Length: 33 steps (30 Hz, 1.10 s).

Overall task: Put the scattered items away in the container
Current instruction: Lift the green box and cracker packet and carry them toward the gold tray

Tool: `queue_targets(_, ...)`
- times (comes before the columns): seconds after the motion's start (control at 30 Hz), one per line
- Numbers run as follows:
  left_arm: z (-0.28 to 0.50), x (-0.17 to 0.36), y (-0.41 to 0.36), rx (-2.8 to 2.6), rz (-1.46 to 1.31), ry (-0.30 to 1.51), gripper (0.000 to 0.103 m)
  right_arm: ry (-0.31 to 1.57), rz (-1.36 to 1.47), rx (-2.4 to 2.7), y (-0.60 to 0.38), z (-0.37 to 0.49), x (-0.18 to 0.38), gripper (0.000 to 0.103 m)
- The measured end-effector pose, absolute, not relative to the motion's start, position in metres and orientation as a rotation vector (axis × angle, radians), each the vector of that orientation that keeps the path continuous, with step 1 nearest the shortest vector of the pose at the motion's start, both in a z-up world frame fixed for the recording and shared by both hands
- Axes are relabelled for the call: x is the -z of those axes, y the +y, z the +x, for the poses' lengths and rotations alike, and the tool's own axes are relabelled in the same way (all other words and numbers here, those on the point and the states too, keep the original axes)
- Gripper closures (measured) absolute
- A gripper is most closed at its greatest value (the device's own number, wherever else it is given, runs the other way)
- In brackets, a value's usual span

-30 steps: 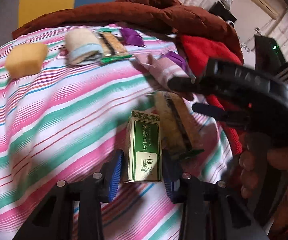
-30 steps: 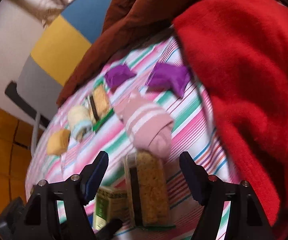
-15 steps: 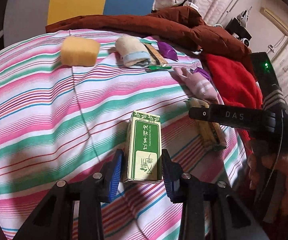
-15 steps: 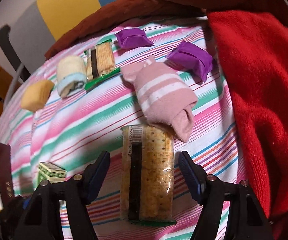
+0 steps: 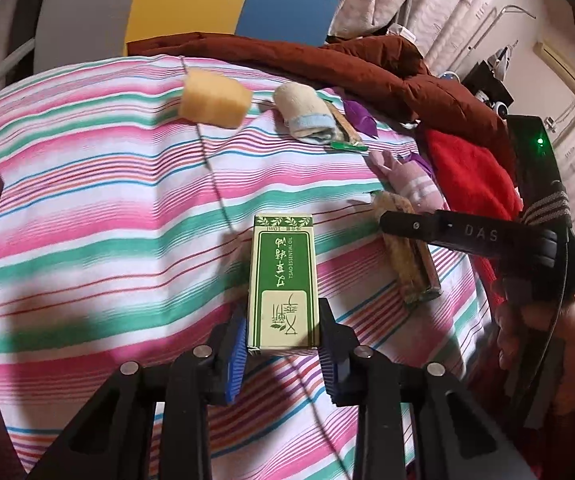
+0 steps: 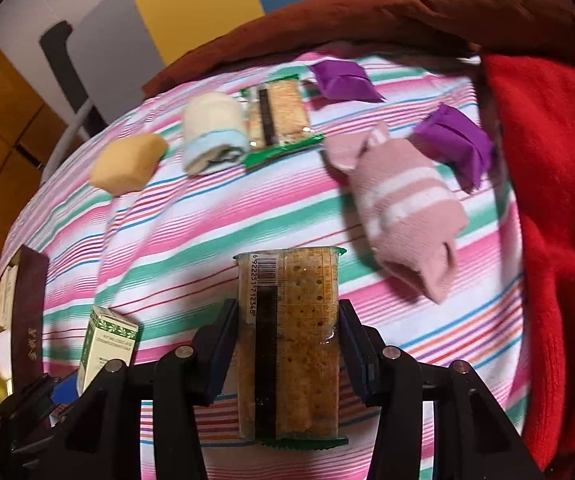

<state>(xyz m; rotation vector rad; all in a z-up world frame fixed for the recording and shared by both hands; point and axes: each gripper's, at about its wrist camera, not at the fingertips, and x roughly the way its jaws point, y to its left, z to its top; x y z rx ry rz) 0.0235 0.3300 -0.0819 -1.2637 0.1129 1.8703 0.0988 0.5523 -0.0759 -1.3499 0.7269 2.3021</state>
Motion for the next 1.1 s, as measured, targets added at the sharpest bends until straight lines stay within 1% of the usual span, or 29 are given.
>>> queue_targets(0.63, 0.018, 0.062, 0.278, -1.902, -1.242, -0.027, 0.073, 0.811, -1.263, -2.516, 0.528, 0.099, 0.055, 0.054)
queue_targets(1.0, 0.014, 0.040, 0.229, -1.975, -1.203, -0.077, 0.073, 0.761, -1.272, -2.608, 0.489, 0.092, 0.043, 0.054)
queue_targets(1.1, 0.010, 0.035, 0.212, -2.014, -1.191, -0.092, 0.073, 0.811, -1.279, -2.641, 0.471, 0.088, 0.041, 0.054)
